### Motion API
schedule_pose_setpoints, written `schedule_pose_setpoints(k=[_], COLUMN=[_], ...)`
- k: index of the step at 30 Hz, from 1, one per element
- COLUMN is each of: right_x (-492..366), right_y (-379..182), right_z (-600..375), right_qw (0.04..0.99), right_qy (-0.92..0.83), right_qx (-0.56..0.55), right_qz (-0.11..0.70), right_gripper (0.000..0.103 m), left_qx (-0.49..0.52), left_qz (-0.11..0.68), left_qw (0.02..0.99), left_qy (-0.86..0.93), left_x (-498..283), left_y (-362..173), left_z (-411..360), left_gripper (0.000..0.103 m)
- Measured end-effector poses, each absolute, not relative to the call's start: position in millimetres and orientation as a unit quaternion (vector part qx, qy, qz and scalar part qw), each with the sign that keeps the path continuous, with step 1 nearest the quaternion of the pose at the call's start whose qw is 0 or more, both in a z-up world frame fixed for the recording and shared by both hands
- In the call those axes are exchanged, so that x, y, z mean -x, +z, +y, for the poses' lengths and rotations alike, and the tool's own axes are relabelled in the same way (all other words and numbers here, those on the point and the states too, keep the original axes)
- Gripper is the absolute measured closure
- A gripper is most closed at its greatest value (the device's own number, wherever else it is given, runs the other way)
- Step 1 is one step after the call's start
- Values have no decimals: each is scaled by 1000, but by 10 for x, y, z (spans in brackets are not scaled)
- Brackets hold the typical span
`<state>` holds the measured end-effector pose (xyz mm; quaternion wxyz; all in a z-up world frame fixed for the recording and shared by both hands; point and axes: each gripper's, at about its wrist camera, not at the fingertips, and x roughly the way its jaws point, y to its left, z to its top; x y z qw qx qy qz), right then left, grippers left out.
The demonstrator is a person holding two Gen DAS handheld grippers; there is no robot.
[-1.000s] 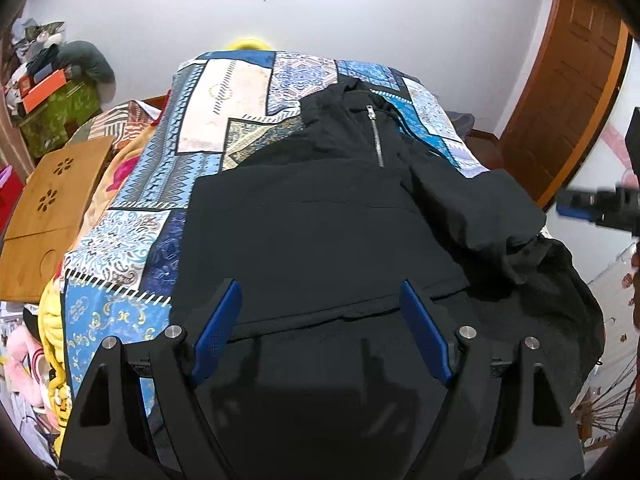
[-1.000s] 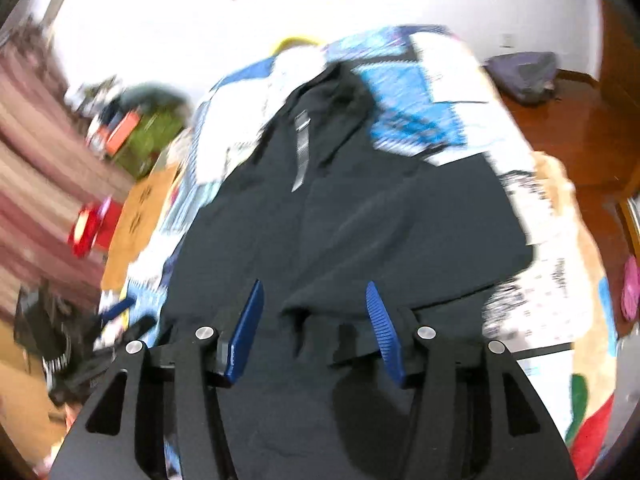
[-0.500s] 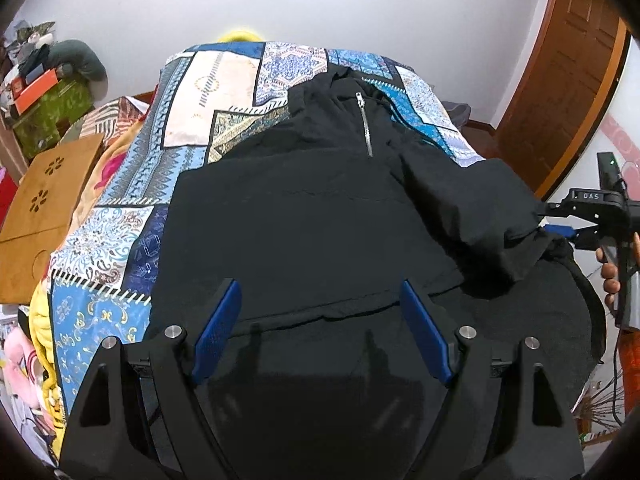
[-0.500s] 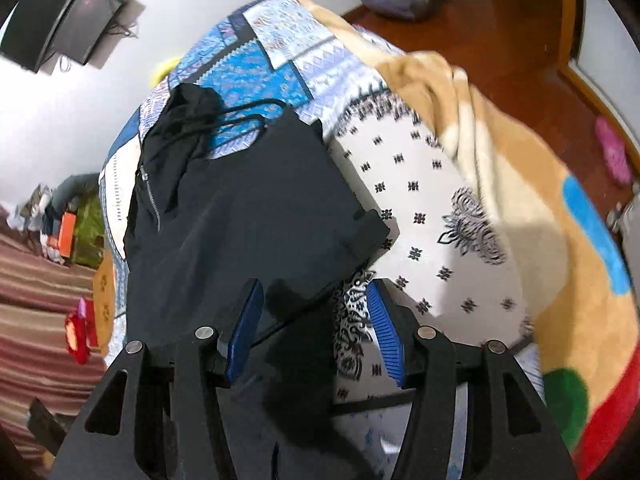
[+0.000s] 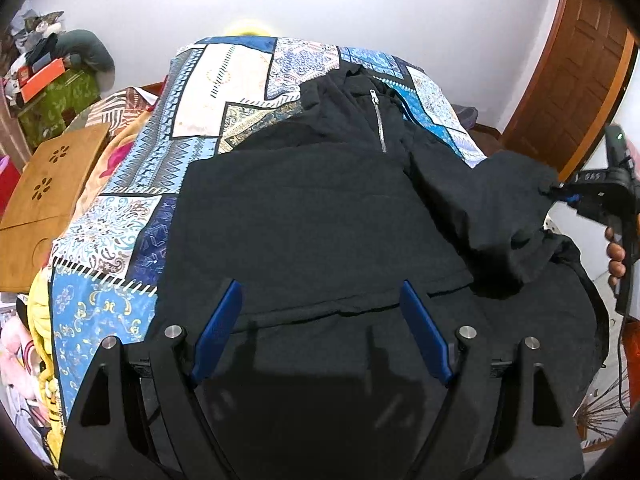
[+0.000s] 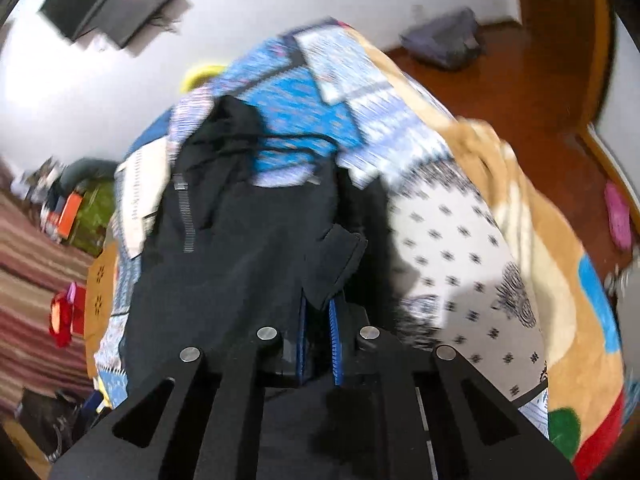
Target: Fold large clothes
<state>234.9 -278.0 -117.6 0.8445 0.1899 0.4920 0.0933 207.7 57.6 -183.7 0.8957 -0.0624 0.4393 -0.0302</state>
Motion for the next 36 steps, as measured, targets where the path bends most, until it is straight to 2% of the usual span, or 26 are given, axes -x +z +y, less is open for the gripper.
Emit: schedule_pose_setpoints(k=[9, 13, 19, 26, 31, 32, 33, 35, 36], right_x=[-2193, -2084, -1910, -1760, -1616, -1591, -1568, -1529, -1520], right_y=[-373, -276, -625, -1479, -1860, -1890, -1917, -1904, -1863], right_z=[-1711, -1162, -341, 306, 465, 473, 491, 484, 478], right_qw=[868, 856, 820, 760, 741, 740, 734, 716, 710], right_qy=[215, 272, 335, 352, 335, 330, 330, 343, 350], right_qx=[-129, -105, -58, -3, 36, 39, 39, 24, 19], right_qz=[429, 426, 460, 547, 581, 586, 593, 608, 611], right_gripper=[95, 95, 95, 95, 87, 80, 67, 57, 56], left_qx=[79, 91, 108, 140, 168, 172, 176, 182, 184], left_qz=[415, 405, 396, 406, 421, 423, 425, 427, 427], left_qw=[906, 910, 912, 900, 887, 885, 884, 882, 881], left_qy=[-16, -2, 28, 75, 89, 90, 89, 83, 80], left_x=[-1859, -1711, -1426, -1065, -954, -954, -953, -970, -998], left_y=[-1667, -1604, -1562, -1694, -1855, -1876, -1895, -1911, -1922], left_z=[869, 1076, 1443, 1912, 2093, 2103, 2108, 2086, 2081], left_gripper=[23, 23, 23, 23, 23, 23, 23, 23, 23])
